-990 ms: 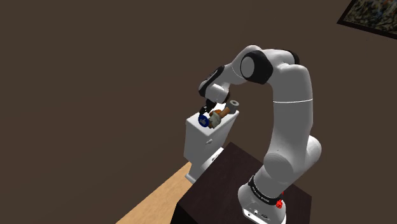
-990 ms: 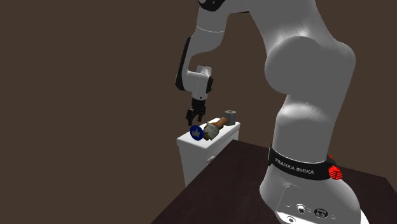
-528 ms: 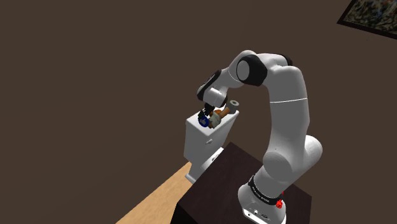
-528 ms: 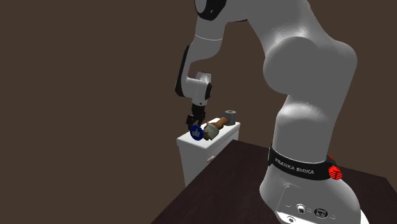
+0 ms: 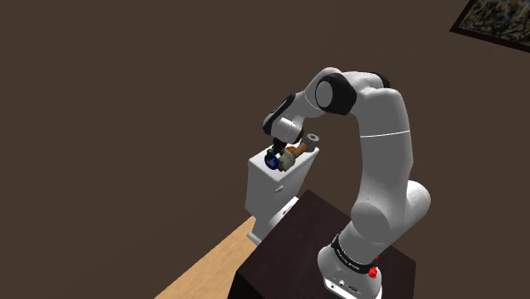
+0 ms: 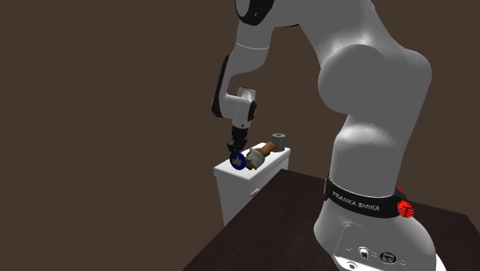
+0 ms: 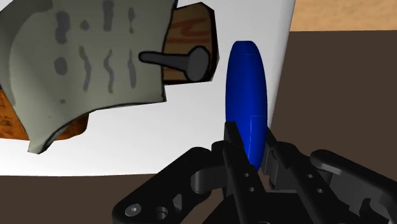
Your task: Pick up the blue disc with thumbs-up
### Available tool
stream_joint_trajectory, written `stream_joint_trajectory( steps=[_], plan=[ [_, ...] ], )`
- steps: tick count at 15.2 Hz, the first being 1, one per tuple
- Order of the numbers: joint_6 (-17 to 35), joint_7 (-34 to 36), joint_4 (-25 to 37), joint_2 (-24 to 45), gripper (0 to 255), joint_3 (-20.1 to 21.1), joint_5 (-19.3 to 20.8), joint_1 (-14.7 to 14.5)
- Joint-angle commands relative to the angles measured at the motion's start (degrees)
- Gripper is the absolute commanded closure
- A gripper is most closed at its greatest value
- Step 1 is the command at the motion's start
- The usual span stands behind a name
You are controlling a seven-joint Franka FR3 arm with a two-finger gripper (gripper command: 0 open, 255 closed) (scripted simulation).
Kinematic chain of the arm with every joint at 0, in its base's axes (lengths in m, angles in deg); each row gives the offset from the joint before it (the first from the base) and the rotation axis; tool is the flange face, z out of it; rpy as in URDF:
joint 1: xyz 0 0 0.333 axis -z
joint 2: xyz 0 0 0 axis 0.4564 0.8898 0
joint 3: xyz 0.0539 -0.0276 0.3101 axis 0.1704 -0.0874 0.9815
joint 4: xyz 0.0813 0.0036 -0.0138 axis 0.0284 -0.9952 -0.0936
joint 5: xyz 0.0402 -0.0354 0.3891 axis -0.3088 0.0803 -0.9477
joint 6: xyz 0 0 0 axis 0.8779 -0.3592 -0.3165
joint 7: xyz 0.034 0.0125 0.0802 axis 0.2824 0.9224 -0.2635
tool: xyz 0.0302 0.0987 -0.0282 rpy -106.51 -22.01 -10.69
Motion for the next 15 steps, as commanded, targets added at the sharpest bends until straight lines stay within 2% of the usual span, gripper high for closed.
stream_joint_trajectory(
  steps=[1, 15],
  plan=[
    [-0.03, 0.0, -0.02, 0.03, 255, 0.03, 0.0, -0.01],
    [-5.99, 4.85, -3.34, -8.96, 255, -5.3, 5.1, -4.08]
  ],
)
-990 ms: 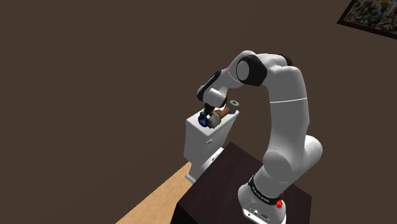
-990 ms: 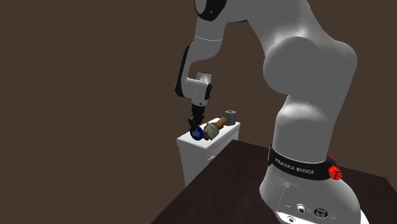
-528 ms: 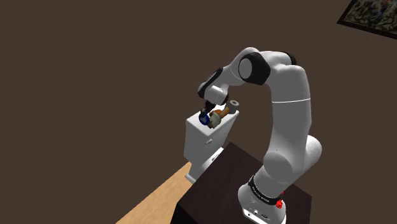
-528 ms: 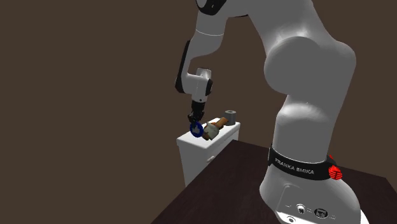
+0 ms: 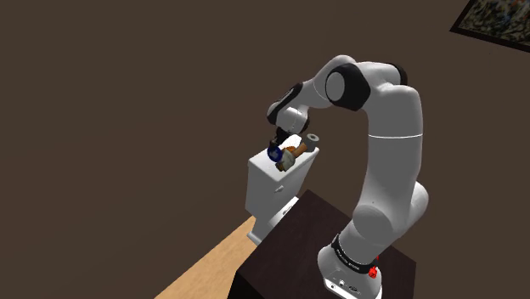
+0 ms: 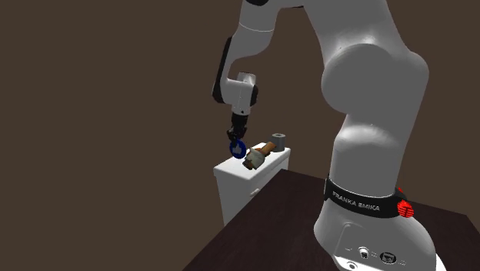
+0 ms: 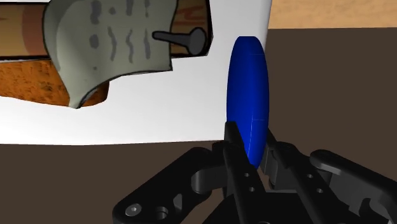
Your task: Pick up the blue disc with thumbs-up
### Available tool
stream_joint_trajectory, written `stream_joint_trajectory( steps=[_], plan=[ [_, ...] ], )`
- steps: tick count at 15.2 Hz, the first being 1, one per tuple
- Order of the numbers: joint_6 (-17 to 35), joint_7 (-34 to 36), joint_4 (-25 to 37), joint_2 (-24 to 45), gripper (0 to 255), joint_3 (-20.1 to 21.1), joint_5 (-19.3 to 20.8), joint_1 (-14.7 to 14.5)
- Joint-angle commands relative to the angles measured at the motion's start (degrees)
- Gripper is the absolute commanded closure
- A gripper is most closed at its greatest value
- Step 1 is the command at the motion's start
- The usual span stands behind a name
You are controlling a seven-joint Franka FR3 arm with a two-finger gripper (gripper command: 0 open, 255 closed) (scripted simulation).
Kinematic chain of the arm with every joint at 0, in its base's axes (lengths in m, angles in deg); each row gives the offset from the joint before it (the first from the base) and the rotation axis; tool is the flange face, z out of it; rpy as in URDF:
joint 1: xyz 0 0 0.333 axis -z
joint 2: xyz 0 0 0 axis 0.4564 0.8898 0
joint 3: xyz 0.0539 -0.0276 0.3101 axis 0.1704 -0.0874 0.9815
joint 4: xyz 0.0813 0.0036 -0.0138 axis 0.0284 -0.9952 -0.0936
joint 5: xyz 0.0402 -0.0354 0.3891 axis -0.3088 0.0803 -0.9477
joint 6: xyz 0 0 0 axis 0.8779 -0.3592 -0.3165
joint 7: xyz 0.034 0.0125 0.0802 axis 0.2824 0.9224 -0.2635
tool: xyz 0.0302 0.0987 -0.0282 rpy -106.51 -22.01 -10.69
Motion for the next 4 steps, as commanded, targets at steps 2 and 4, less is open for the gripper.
stream_joint_trajectory(
  steps=[2, 4],
  plan=[
    [-1.53, 1.18, -0.62, -2.12, 255, -1.27, 1.42, -0.87],
    [-1.6, 1.24, -0.64, -2.22, 255, -1.33, 1.5, -0.91]
  ],
)
